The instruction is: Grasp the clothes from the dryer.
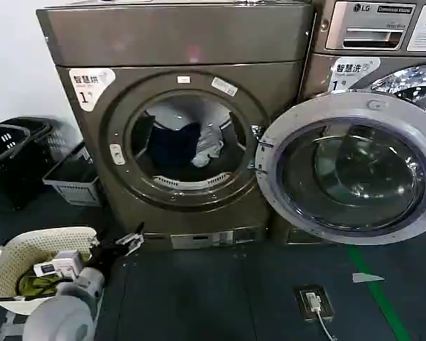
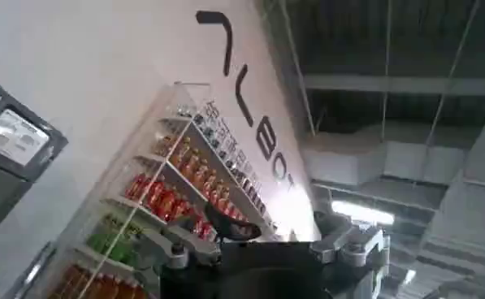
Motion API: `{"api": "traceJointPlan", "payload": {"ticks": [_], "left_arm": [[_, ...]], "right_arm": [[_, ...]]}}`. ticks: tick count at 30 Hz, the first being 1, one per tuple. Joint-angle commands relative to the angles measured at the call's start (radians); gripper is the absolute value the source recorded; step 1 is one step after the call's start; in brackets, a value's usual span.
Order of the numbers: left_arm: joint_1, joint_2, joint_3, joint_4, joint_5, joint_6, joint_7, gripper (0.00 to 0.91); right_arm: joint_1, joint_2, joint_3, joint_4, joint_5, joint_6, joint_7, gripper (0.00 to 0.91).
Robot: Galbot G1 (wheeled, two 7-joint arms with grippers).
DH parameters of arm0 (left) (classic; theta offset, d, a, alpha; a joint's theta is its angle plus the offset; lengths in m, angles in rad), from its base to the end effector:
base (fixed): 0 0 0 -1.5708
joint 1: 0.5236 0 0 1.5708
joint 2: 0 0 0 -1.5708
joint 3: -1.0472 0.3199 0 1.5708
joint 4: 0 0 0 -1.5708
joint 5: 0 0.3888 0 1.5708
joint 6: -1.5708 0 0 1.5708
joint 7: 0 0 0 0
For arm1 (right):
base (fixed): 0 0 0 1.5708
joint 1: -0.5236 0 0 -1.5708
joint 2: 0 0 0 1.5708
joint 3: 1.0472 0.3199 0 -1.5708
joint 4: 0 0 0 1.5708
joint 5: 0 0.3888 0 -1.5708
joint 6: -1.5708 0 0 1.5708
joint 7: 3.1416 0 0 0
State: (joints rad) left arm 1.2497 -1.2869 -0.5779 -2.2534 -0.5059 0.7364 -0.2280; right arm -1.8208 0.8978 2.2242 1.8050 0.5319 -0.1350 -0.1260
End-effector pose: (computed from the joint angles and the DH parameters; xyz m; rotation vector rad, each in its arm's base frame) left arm 0.2816 0.0366 -0.1263 -0.0410 -2.8446 0.1379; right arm 0.0028 -0.4364 0.0729 1.3031 2.3928 -0.9145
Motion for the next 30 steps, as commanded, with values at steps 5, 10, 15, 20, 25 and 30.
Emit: {"api": "traceJointPlan", "payload": {"ticks": [5, 10, 15, 20, 25, 30], "left_arm": [[0.002, 0.002, -0.002, -0.003, 0.001, 0.049, 0.004, 0.907], [0.008, 0.002, -0.007, -0.006, 0.001, 0.049, 0.006, 0.907], [0.008, 0.001, -0.007, -0.008, 0.003, 0.049, 0.008, 0.907], [0.008, 0.003, -0.007, -0.008, 0.005, 0.049, 0.011, 0.907], [0.01, 0.001, -0.007, -0.009, 0.008, 0.049, 0.013, 0.907], [0.013, 0.0, -0.007, -0.01, 0.01, 0.049, 0.014, 0.907]], "right_arm": [[-0.003, 0.01, -0.004, 0.01, 0.057, 0.017, -0.033, 0.907], [0.001, 0.013, -0.005, 0.003, 0.06, 0.03, -0.028, 0.907], [0.004, 0.012, -0.005, 0.001, 0.06, 0.032, -0.028, 0.907], [0.005, 0.012, -0.005, 0.001, 0.061, 0.036, -0.029, 0.907], [0.005, 0.012, -0.004, 0.0, 0.064, 0.039, -0.029, 0.907], [0.005, 0.013, -0.004, 0.002, 0.067, 0.04, -0.03, 0.907]]}}
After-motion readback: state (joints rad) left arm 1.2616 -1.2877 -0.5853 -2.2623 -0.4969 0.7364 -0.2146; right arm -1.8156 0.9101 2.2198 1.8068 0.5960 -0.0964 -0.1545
